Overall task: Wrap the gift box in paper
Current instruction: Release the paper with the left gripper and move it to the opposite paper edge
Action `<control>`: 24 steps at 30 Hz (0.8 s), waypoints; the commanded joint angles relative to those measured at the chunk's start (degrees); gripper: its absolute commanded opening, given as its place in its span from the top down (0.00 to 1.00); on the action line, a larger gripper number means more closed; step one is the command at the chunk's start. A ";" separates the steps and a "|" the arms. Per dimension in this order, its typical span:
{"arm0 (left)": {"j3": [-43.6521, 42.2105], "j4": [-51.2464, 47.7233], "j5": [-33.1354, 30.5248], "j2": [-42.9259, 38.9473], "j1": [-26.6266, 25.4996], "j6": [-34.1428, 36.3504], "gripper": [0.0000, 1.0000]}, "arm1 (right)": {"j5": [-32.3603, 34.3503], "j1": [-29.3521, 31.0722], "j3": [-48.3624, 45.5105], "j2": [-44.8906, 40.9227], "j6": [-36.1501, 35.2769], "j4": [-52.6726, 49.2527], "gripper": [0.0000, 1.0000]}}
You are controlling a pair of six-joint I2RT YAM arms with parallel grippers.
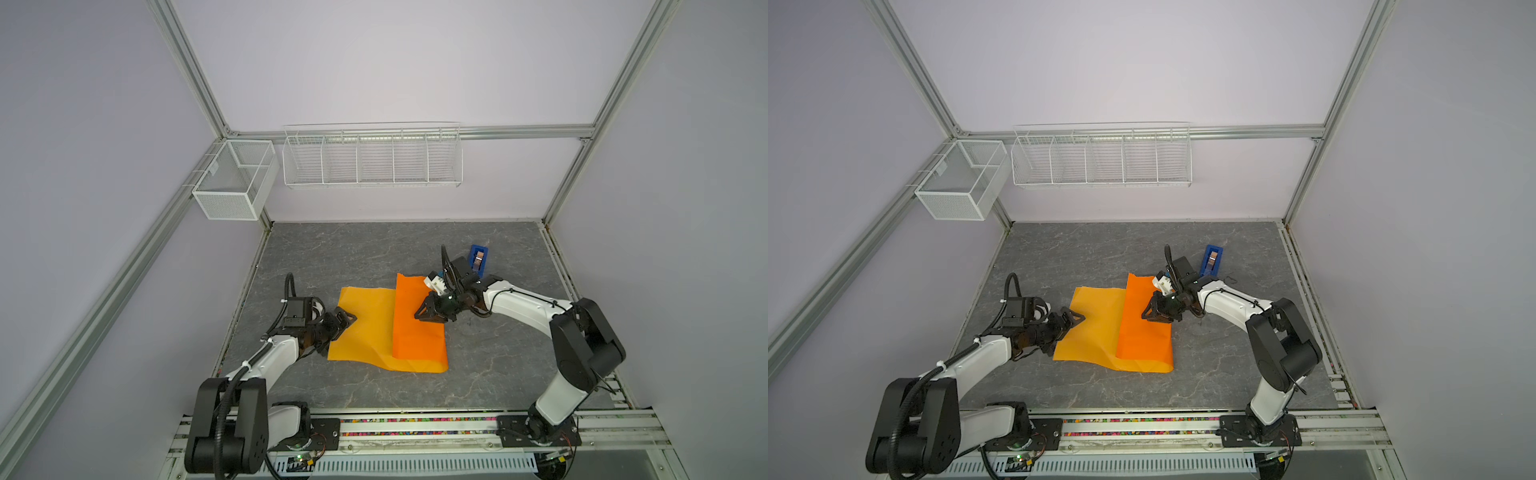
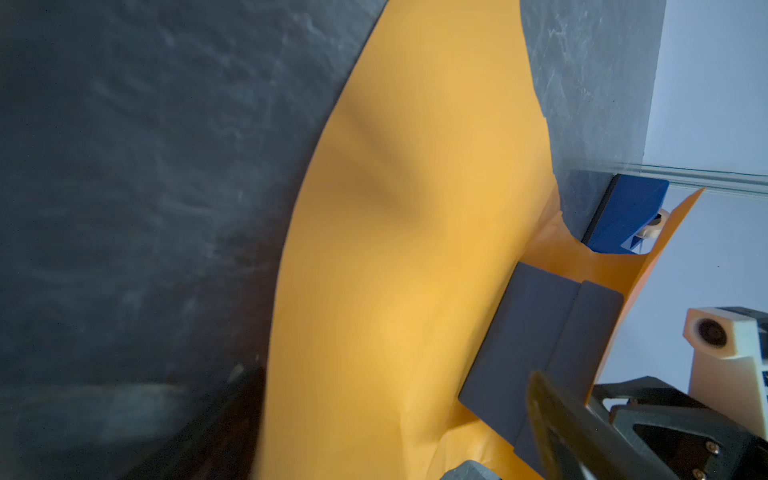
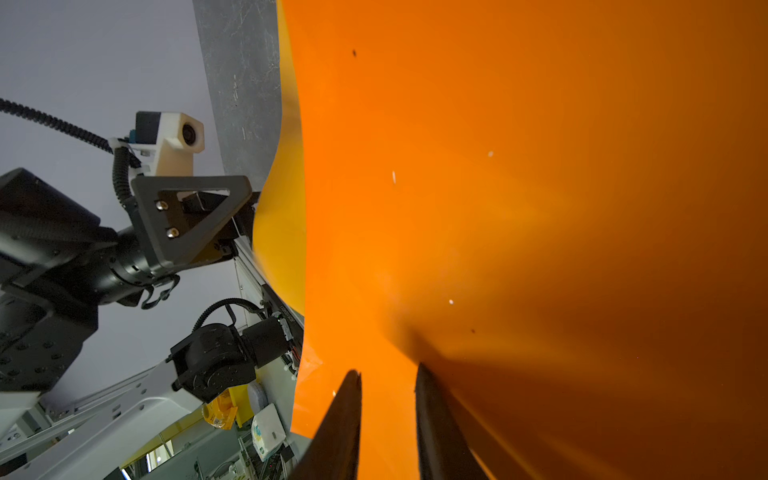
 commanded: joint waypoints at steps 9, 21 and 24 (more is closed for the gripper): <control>8.85 2.07 7.67 12.83 4.50 7.27 0.31 | 2.29 0.22 -0.58 0.69 -0.90 -4.08 0.73; 10.25 -3.97 3.25 11.21 4.52 12.29 0.70 | 2.19 0.45 -0.45 1.21 -0.85 -3.77 0.73; 10.51 -4.56 2.69 11.17 4.52 13.07 0.75 | 2.09 0.53 -0.35 1.39 -0.92 -3.77 0.74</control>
